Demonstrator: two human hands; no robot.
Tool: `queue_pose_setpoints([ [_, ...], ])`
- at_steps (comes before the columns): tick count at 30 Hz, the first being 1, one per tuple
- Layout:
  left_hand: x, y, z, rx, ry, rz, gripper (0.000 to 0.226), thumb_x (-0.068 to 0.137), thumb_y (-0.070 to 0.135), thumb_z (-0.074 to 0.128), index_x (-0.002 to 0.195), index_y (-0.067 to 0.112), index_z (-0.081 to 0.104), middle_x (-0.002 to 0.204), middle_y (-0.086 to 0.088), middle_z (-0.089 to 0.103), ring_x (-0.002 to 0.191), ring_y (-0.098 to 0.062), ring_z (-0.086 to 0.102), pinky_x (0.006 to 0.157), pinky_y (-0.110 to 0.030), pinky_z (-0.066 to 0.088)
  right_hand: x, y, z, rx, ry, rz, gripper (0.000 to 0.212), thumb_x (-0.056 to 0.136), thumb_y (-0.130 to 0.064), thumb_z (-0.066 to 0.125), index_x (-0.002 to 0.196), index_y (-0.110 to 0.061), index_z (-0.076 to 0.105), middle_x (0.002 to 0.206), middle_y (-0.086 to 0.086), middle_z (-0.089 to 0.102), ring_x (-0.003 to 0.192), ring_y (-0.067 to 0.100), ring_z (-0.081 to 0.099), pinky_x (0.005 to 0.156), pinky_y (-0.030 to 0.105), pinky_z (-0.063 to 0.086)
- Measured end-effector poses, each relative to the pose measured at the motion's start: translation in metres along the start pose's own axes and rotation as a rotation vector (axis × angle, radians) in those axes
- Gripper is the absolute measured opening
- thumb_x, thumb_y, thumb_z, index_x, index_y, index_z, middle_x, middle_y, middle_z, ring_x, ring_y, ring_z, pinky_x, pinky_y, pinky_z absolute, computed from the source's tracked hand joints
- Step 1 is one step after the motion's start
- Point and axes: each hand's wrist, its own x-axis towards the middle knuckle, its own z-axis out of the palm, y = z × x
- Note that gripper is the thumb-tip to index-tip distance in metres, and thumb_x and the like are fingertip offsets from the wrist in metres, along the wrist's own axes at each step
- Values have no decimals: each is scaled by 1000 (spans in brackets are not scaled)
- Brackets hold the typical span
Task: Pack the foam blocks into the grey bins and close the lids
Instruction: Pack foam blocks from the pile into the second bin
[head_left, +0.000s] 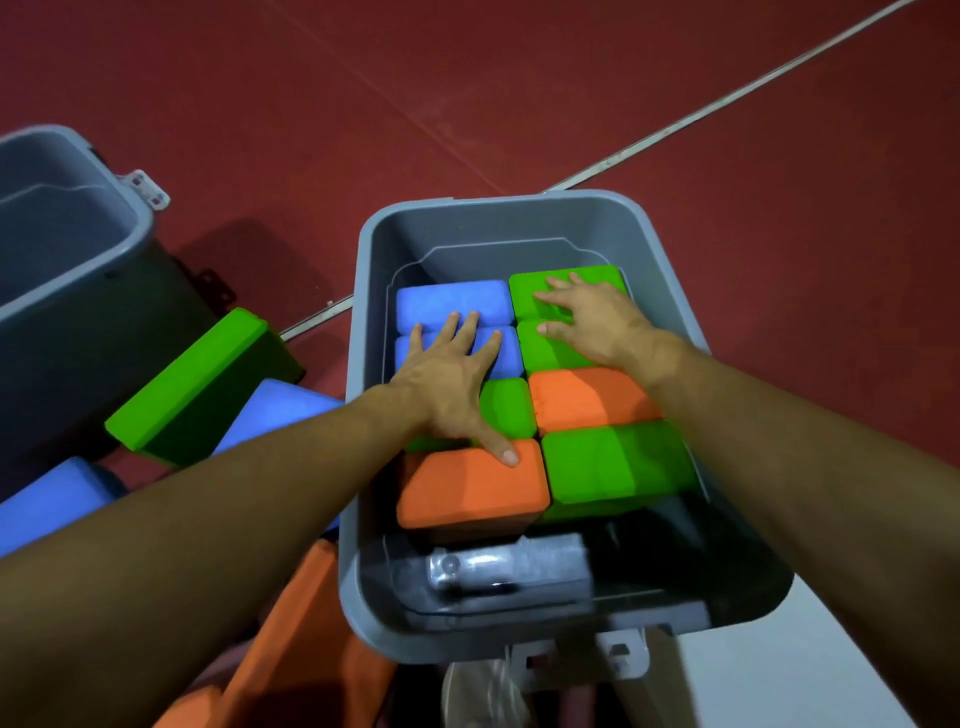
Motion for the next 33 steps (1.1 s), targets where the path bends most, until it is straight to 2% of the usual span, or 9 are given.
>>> queue_pose_setpoints([
  [3,-11,6,-7,26,15,2,150,39,96,60,158,21,6,165,-12,-5,151,-29,-9,114,-69,-1,-27,-2,-4,92,4,-68,72,83,-49,72,146,-27,44,157,0,34,148,22,24,119,39,21],
  [6,-27,12,-11,30,0,1,147,39,92,66,157,24,9,165,-11,-1,151,-30,-7,114,-70,-1,-60,2,-9,106,-111,-140,91,70,-54,81,148,-27,42,158,-3,30,148,19,21,120,39,20],
  [11,-47,23,-7,79,-48,-12,147,41,86,72,157,28,2,164,-12,-3,151,-32,-7,113,-69,2,-100,8,-6,-75,-244,-138,115,56,-61,85,152,-26,31,163,3,19,150,26,15,120,42,19],
  [15,-52,28,-3,100,-10,-70,141,42,89,68,156,29,10,163,-10,7,151,-31,-1,116,-67,8,-111,5,7,-132,-223,-97,119,55,-63,84,154,-28,26,163,2,16,150,27,13,118,54,17],
  [19,-57,34,-10,180,-17,-77,134,45,90,65,154,30,15,160,-7,17,150,-32,7,116,-64,13,-111,-2,1,-142,-205,-86,118,54,-59,86,153,-27,29,163,3,20,149,29,18,118,50,21],
  [22,-63,41,-27,174,-56,-87,128,46,89,66,152,31,24,155,-7,30,144,-31,23,113,-58,26,-120,-10,-4,-147,-143,-77,114,56,-61,84,151,-26,33,161,6,24,147,29,23,118,43,24],
  [26,-71,60,-70,193,-60,-72,121,47,89,66,148,30,34,144,-6,46,132,-32,42,102,-51,44,-154,-12,-13,35,37,-33,105,58,-60,85,147,-24,42,157,8,33,143,25,35,117,33,28],
  [30,-86,96,-108,209,-34,-1,127,49,86,68,152,25,28,143,-11,50,131,-33,47,103,-48,45,-198,-8,-25,129,180,4,102,59,-61,84,146,-24,44,155,6,38,140,22,39,114,34,33],
  [33,-105,136,-124,264,-43,84,123,56,83,68,154,21,26,144,-14,51,130,-33,49,104,-42,44,-240,-9,-30,174,254,69,102,60,-61,84,146,-22,44,155,8,38,141,22,39,115,35,32],
])
